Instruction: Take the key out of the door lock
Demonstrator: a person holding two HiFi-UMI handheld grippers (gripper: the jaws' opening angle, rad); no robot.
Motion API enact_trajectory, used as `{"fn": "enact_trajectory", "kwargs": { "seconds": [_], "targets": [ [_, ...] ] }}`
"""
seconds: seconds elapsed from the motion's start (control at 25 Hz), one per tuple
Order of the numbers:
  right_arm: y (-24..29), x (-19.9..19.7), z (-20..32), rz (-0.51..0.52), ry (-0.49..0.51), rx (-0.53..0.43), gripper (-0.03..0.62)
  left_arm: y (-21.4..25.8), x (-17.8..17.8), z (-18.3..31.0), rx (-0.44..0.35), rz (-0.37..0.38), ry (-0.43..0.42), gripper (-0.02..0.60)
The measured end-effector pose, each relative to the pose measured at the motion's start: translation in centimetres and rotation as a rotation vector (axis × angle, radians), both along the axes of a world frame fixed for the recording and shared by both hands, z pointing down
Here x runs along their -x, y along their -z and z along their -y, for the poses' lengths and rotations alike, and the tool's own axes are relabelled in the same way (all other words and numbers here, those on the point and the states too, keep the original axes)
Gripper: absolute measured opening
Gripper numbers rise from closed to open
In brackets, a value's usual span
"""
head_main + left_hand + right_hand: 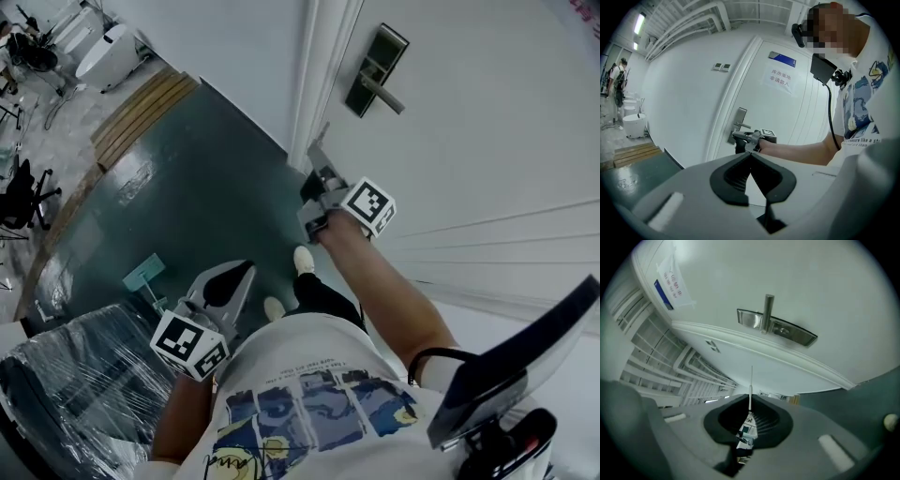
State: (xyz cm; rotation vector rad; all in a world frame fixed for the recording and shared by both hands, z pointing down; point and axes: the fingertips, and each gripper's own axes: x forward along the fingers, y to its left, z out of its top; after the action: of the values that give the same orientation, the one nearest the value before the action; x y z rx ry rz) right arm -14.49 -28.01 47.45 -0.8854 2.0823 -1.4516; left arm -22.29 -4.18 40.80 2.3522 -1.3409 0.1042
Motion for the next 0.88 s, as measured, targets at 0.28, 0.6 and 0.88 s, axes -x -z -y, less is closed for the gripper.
{"fn": "enact_trajectory", "kwargs": {
  "seconds": [0.28, 0.6, 0.88],
  "targets": [
    [2.1, 0.1, -5.1, -0.262, 0.160, -0.160, 0.021, 0.2, -0.2, -0.8, -0.023, -0.011, -0.016, 0.005],
    [3.6, -1.9, -9.6, -0.476, 0.274, -0.302, 0.021, 0.2, -1.5, -0.8, -0.037, -0.021, -0.059, 0.005],
    [4.4, -3.8, -12.5, -0.551, 0.321, -0.349, 0.021, 0.7, -2.3, -0.3, -0.027, -0.034, -0.086, 0.005]
  ]
}}
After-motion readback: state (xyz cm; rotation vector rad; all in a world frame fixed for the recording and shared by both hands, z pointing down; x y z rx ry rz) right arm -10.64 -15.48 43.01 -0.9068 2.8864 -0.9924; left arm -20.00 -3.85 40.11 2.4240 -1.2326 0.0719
